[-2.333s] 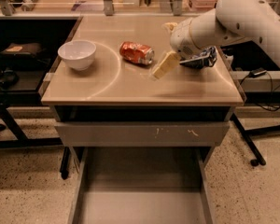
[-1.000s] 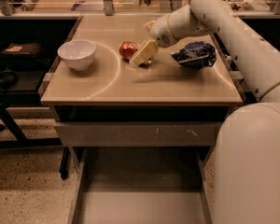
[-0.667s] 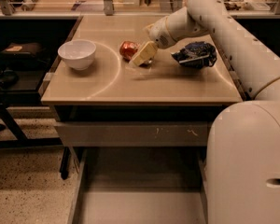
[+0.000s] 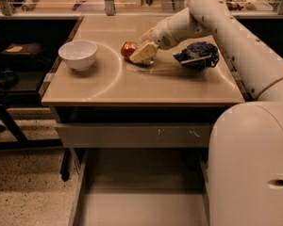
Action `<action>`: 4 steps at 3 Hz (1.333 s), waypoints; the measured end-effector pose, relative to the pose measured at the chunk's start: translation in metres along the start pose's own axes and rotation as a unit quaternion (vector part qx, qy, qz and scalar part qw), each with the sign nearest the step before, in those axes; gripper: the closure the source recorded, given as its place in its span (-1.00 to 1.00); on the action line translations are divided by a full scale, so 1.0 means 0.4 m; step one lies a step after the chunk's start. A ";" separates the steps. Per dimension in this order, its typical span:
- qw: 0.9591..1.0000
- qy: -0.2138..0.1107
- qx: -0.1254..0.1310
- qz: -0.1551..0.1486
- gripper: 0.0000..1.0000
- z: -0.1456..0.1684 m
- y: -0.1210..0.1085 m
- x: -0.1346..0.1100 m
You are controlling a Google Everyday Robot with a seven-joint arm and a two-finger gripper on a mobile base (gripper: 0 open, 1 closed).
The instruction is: Place coke can into middle drawer
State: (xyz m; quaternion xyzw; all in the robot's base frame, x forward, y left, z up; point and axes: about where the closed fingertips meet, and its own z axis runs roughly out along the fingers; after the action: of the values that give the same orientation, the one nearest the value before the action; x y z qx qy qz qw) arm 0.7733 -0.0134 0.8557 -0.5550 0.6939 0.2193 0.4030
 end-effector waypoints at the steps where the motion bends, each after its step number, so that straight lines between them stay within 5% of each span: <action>1: 1.000 0.000 0.000 0.000 0.23 0.000 0.000 0.000; 3: 1.000 0.000 0.000 0.000 1.00 0.000 0.000 0.000; 4: 1.000 0.000 0.000 0.000 1.00 0.000 0.000 0.000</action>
Offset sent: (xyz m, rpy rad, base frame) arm 0.0000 0.0000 0.0000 0.0000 0.0000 0.0000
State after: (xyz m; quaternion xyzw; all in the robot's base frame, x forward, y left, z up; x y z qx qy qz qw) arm 0.7733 -0.0132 0.8556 -0.5551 0.6938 0.2194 0.4029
